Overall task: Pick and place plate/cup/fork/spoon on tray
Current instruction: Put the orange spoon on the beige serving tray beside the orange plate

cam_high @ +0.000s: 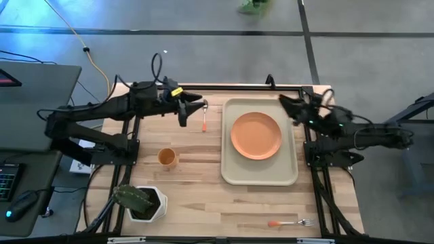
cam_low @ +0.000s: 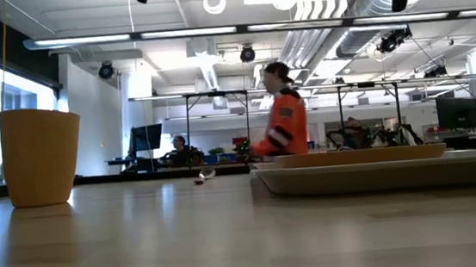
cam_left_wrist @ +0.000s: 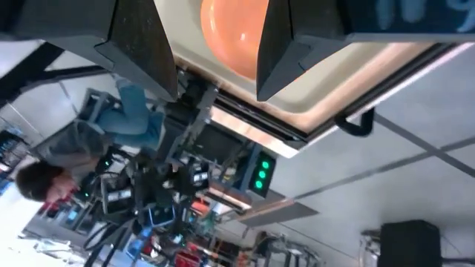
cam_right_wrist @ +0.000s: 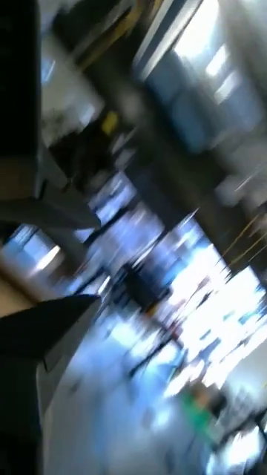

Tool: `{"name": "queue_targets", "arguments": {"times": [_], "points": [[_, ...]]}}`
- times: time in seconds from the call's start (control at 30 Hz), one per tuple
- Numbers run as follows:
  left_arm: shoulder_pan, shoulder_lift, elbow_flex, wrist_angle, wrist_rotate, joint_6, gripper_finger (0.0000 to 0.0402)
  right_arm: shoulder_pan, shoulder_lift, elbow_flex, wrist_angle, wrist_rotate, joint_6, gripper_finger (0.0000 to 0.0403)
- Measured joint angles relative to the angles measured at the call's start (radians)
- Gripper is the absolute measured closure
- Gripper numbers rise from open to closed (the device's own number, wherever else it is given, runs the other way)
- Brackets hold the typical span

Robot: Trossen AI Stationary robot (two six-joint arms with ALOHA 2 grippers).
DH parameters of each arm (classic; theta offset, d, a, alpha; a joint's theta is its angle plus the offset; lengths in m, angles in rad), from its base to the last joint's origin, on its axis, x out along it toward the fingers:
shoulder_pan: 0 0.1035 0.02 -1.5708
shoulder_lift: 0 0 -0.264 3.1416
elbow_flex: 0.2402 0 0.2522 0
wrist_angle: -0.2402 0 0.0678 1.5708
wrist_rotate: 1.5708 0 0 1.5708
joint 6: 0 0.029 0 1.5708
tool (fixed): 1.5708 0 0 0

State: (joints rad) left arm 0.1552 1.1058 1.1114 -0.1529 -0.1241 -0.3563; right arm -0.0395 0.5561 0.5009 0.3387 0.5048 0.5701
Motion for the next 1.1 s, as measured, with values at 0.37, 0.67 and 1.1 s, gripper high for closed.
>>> {"name": "queue_targets", "arguments": {"times": [0.37, 0.67, 1.1], "points": [[0.003, -0.142, -0.333, 0.36, 0.16, 0.004, 0.0229, 0.0, 0.272, 0.3, -0.433, -0.13, -0.04, 0.0172], [0.01, -0.169, -0.416, 0.433, 0.167, -0.006, 0.0229, 0.0, 0.34, 0.371, -0.412, -0.334, -0.129, 0.0171], [0.01, -0.097, -0.331, 0.27, 0.02, -0.159, 0.0229, 0.0, 0.342, 0.369, -0.409, -0.256, -0.134, 0.0171]]}}
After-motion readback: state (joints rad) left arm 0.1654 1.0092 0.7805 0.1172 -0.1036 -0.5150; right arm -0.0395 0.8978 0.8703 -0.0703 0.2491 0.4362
